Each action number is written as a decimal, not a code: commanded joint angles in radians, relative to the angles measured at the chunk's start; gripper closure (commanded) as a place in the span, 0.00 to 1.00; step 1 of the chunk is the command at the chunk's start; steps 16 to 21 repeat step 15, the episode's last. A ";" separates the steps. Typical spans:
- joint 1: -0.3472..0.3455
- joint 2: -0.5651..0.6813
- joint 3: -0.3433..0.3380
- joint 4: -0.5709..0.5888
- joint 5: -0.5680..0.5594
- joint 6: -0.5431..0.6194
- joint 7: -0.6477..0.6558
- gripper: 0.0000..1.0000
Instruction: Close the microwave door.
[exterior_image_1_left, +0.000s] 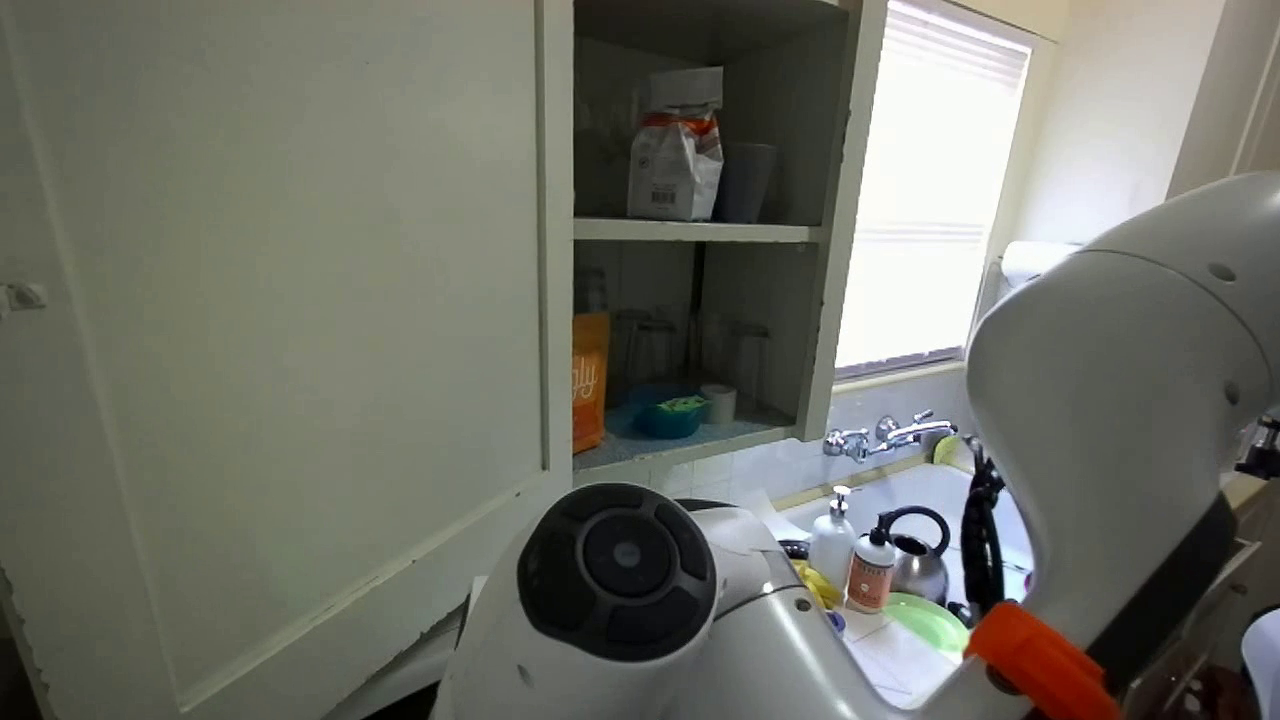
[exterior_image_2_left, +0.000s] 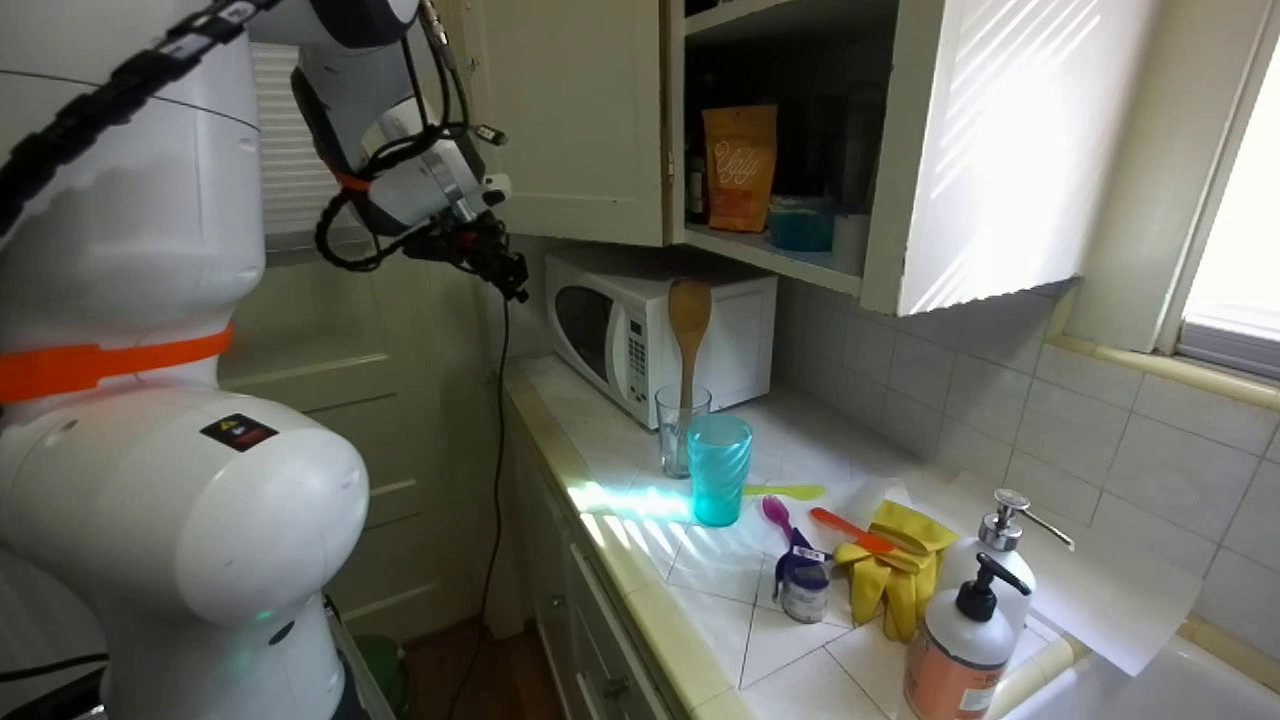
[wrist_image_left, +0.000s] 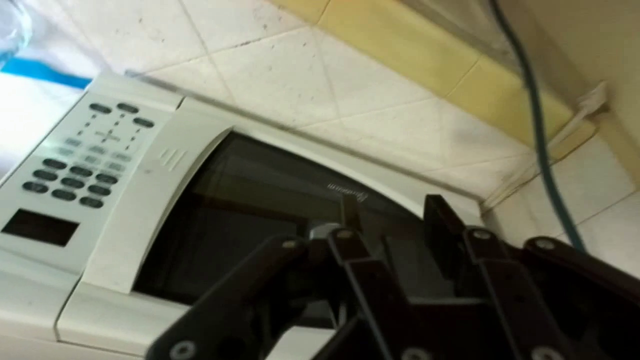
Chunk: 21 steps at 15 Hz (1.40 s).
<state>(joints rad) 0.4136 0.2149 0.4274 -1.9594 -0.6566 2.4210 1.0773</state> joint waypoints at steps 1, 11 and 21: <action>-0.104 -0.110 0.157 -0.120 0.274 0.030 -0.191 0.30; -0.168 -0.222 0.304 -0.185 0.680 -0.237 -0.359 0.00; -0.174 -0.230 0.304 -0.195 0.687 -0.237 -0.362 0.00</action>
